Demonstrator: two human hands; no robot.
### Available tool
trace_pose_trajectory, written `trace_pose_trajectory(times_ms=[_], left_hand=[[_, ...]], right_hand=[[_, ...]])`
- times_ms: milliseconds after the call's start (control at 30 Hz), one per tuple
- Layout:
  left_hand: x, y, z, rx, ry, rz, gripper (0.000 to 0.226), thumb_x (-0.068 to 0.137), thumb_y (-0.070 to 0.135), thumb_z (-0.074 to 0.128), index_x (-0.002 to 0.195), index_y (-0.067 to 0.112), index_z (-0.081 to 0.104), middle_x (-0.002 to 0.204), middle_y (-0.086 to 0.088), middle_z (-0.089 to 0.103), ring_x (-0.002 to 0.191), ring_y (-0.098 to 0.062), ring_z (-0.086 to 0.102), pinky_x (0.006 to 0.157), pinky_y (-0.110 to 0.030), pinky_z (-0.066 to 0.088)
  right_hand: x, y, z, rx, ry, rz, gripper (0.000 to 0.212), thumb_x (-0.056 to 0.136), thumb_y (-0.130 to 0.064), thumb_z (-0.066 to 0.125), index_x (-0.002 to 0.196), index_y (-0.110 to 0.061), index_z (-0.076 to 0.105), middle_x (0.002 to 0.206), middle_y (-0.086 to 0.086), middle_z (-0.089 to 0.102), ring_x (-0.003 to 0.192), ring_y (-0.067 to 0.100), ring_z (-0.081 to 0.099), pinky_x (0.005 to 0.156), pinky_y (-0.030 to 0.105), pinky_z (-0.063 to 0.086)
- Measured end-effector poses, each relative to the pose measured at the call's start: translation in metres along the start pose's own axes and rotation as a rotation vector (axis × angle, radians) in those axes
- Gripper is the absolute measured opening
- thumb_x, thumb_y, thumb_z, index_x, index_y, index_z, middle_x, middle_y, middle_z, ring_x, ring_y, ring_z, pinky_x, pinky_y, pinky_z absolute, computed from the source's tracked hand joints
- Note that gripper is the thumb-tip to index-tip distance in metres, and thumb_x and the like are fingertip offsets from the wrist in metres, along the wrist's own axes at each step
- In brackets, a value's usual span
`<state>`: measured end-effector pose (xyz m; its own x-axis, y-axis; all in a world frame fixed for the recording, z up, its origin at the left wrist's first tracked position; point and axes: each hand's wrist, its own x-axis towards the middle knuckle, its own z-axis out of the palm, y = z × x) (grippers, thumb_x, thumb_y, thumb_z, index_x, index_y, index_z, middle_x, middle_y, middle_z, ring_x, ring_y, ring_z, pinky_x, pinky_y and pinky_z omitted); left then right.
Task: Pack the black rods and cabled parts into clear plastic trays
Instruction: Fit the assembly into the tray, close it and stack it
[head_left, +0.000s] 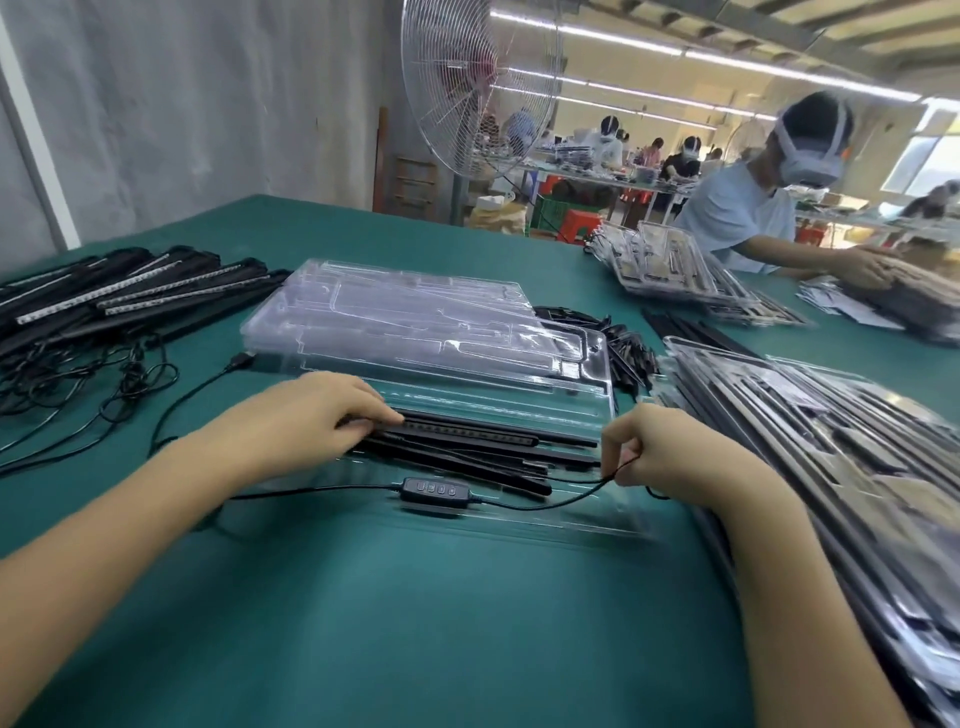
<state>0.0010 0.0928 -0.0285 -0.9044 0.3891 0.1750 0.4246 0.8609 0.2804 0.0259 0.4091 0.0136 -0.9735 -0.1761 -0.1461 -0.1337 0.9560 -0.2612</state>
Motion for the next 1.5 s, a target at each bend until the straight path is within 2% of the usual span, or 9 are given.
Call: trace_pose_trajectory(times_ms=[200,467,600,667,800,967,1067,1333,1500], left_hand=[[0.011,0.009,0.015,0.12,-0.151,-0.05,0.035,0.099,0.029,0.043,0.125,0.049,0.054,0.119,0.015,0.05,0.105,-0.005,0.05,0.088,-0.022,0.04],[-0.001,0.001,0.03,0.115,-0.242,-0.07,0.049,0.09,0.063,0.032,0.137,0.052,0.035,0.149,0.016,0.031,0.135,-0.008,0.023,0.114,-0.035,0.024],[-0.007,0.006,0.027,0.113,-0.289,-0.067,0.066,0.074,0.076,0.015,0.138,0.06,0.019,0.153,0.017,0.024,0.134,-0.011,0.021,0.114,-0.034,0.021],[-0.009,0.009,0.027,0.117,-0.297,-0.051,0.055,0.076,0.076,0.014,0.13,0.07,0.006,0.154,0.016,0.022,0.134,-0.012,0.021,0.113,-0.034,0.022],[-0.01,0.01,0.033,0.174,-0.282,-0.058,0.048,0.088,0.067,0.023,0.134,0.066,0.012,0.156,0.01,0.017,0.136,-0.015,0.016,0.116,-0.036,0.017],[-0.013,0.008,0.031,0.115,-0.281,-0.078,0.064,0.059,0.086,0.004,0.122,0.078,0.011,0.157,0.015,-0.01,0.14,-0.016,0.008,0.115,-0.046,0.021],[-0.011,0.008,0.033,0.107,-0.284,-0.083,0.051,0.058,0.086,0.0,0.109,0.083,0.002,0.159,0.009,0.003,0.137,-0.015,0.011,0.116,-0.044,0.019],[-0.01,0.005,0.034,0.163,-0.285,-0.061,0.071,0.058,0.086,-0.002,0.128,0.075,0.006,0.159,0.007,0.007,0.139,-0.02,0.013,0.115,-0.046,0.02],[-0.002,0.005,0.025,0.18,-0.324,-0.046,0.06,0.079,0.077,0.019,0.137,0.063,0.01,0.156,0.009,0.019,0.136,-0.017,0.019,0.112,-0.044,0.026]], right_hand=[[0.007,-0.001,0.009,-0.041,-0.017,0.091,0.024,0.082,0.006,0.057,0.077,-0.013,0.071,0.065,-0.006,0.051,0.058,0.008,0.048,0.047,0.018,0.036],[0.007,-0.013,0.013,-0.12,0.067,0.053,0.032,0.08,0.008,0.046,0.086,-0.007,0.074,0.093,0.01,0.07,0.086,0.024,0.064,0.079,0.037,0.056],[0.0,-0.02,0.007,-0.066,0.047,-0.016,0.036,0.074,0.007,0.043,0.081,-0.01,0.074,0.082,0.005,0.069,0.079,0.021,0.062,0.068,0.03,0.053],[-0.003,-0.025,0.004,-0.008,0.028,-0.054,0.037,0.071,0.006,0.042,0.075,-0.014,0.073,0.072,-0.001,0.067,0.068,0.012,0.061,0.057,0.021,0.046],[0.001,-0.03,0.009,0.173,-0.003,-0.131,0.028,0.07,0.003,0.044,0.066,-0.009,0.069,0.034,-0.008,0.042,0.034,0.006,0.034,0.037,0.015,0.03],[0.019,-0.038,0.036,0.335,0.101,-0.207,0.022,0.073,-0.006,0.049,0.058,-0.013,0.063,0.046,-0.005,0.042,0.045,0.01,0.033,0.043,0.019,0.028],[0.03,-0.048,0.058,0.454,0.168,-0.222,0.025,0.075,-0.006,0.046,0.059,-0.016,0.061,0.05,-0.003,0.049,0.045,0.009,0.037,0.045,0.02,0.031],[0.038,-0.045,0.073,0.937,0.568,0.06,0.033,0.088,0.003,0.032,0.077,-0.019,0.054,0.071,-0.001,0.055,0.057,0.009,0.05,0.051,0.025,0.045],[0.034,-0.026,0.075,1.075,0.615,0.312,0.013,0.097,-0.009,0.036,0.097,-0.014,0.048,0.086,0.002,0.056,0.067,0.013,0.056,0.056,0.025,0.046]])
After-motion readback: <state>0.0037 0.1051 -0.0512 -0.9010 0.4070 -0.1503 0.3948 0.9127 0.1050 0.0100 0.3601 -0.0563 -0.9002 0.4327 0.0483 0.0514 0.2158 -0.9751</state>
